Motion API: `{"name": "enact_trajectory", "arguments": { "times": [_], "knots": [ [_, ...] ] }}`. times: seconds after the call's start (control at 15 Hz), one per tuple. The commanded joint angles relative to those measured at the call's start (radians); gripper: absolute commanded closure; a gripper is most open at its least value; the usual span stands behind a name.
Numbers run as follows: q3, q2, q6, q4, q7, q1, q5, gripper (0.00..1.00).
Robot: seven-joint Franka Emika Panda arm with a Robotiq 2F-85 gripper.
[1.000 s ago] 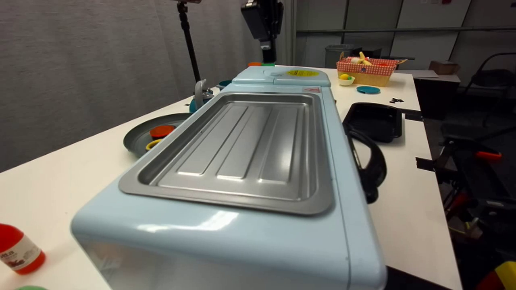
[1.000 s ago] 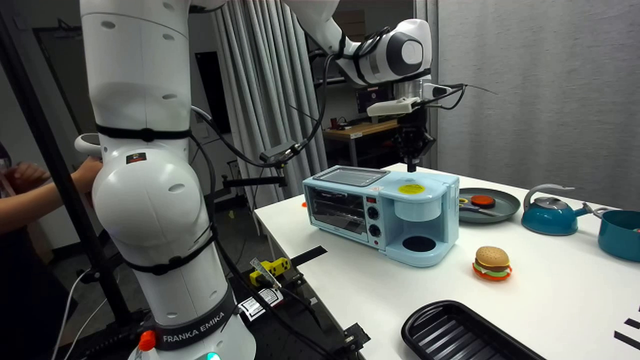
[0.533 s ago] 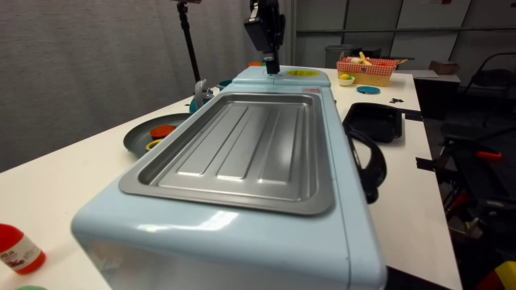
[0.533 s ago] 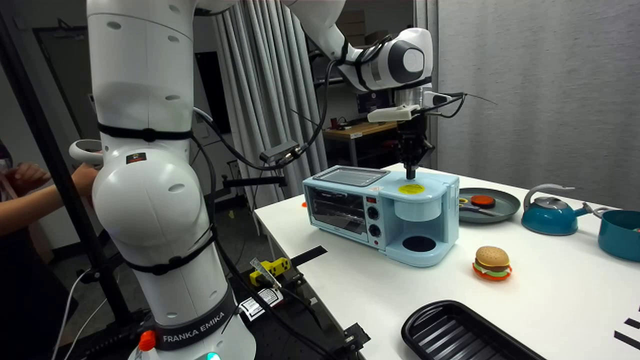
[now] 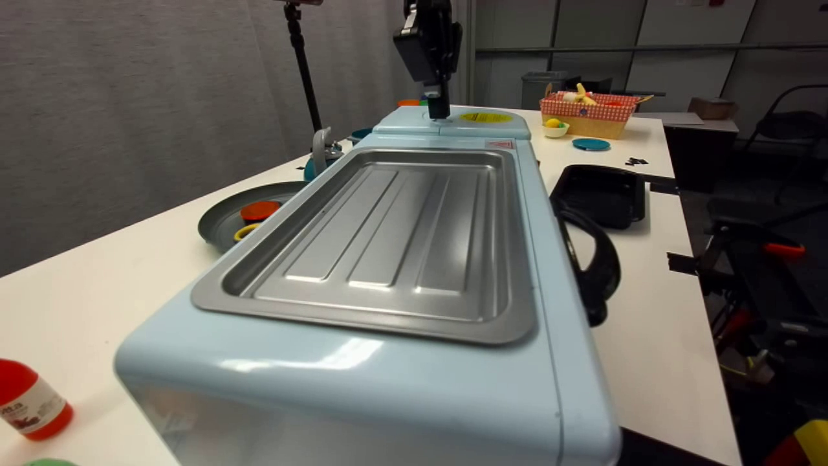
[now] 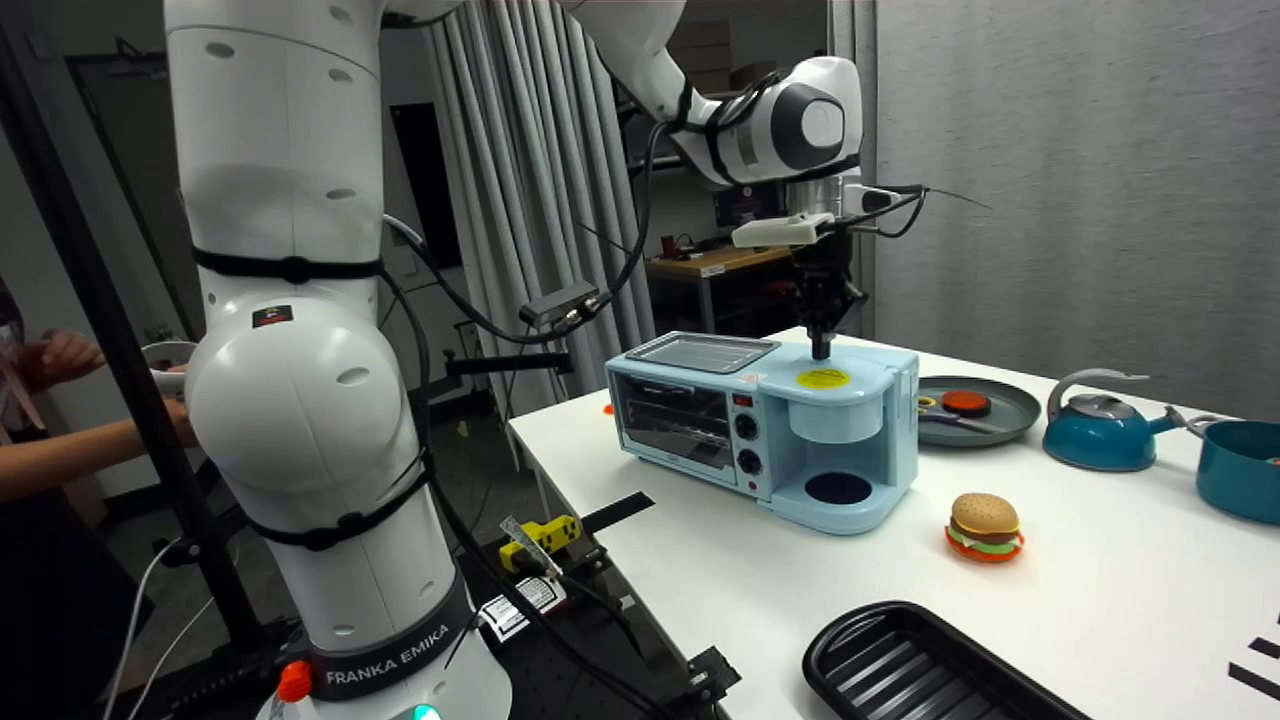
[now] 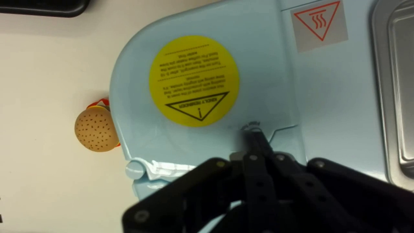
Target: Press the button on top of the breakfast machine
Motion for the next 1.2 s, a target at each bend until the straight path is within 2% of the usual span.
{"name": "enact_trajectory", "arguments": {
  "times": [0.0, 0.4, 0.67, 1.13],
  "knots": [
    [-0.015, -0.023, 0.094, -0.118, -0.002, -0.015, 0.01, 1.0],
    [-0.028, -0.043, 0.157, -0.213, -0.026, -0.04, 0.044, 1.0],
    [-0.022, -0.05, 0.189, -0.244, -0.009, -0.031, 0.046, 1.0],
    [-0.017, -0.105, 0.161, -0.271, 0.0, -0.022, 0.028, 1.0]
  ]
}}
